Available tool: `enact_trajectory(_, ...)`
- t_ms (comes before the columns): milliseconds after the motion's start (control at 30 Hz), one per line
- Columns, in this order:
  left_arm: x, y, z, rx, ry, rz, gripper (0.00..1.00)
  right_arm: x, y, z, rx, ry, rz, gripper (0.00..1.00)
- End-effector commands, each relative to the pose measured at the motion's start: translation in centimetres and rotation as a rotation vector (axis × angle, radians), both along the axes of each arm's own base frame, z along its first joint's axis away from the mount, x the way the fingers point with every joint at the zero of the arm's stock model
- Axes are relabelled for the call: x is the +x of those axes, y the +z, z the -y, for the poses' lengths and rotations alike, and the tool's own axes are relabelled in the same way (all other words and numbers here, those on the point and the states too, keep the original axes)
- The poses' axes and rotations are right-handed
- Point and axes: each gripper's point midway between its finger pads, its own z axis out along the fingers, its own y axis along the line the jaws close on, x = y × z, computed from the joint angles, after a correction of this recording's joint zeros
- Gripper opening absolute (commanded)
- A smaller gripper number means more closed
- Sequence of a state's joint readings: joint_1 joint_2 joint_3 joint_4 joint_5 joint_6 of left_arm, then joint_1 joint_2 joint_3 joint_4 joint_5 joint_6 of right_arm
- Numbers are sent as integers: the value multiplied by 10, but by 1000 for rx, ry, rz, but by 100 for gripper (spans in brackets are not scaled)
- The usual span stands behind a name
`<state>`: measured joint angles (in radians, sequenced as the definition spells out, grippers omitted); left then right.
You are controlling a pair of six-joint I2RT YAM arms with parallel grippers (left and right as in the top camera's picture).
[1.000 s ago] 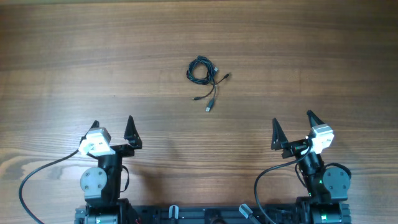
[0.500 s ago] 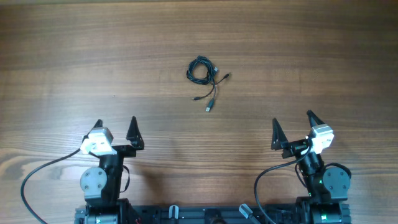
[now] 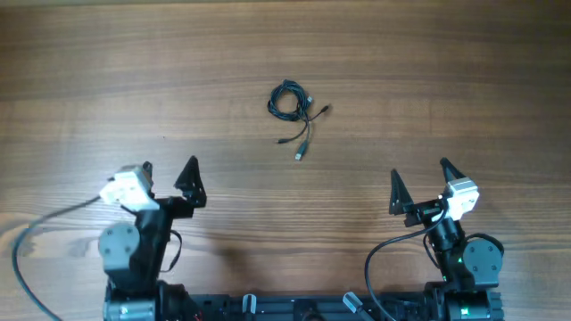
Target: Untangle cables
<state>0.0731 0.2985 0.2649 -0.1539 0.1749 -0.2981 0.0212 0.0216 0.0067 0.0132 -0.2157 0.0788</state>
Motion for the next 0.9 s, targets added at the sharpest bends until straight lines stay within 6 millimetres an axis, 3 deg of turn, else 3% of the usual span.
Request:
enact_trajectory(0, 20, 18, 8, -16, -50, -66, 100, 0, 1, 1, 6, -6, 7, 100)
enact_trajectory(67, 39, 30, 11, -21, -68, -109, 100, 0, 1, 1, 7, -6, 7, 100)
enact_trajectory(167, 67, 41, 35, -20, -147, -178, 100, 0, 1, 1, 6, -6, 7, 100)
enact_trajectory(267, 89, 28, 77, -3, -257, -279, 100, 0, 1, 1, 7, -6, 7, 100)
enact_trajectory(333, 100, 16, 92, 30, -259, -318, 100, 0, 1, 1, 7, -6, 7, 100)
enact_trajectory(533, 136, 26, 141, 37, -343, -170, 100, 0, 1, 1, 7, -6, 7, 100)
enact_trajectory(700, 161, 8, 148, 31, -333, -152, 100, 0, 1, 1, 7, -6, 6, 100)
enact_trajectory(767, 174, -12, 143, 16, -265, -268, 99, 0, 1, 1, 6, -6, 6, 100)
enact_trajectory(867, 199, -22, 151, 86, -273, -379, 87, 0, 1, 1, 7, -6, 7, 100)
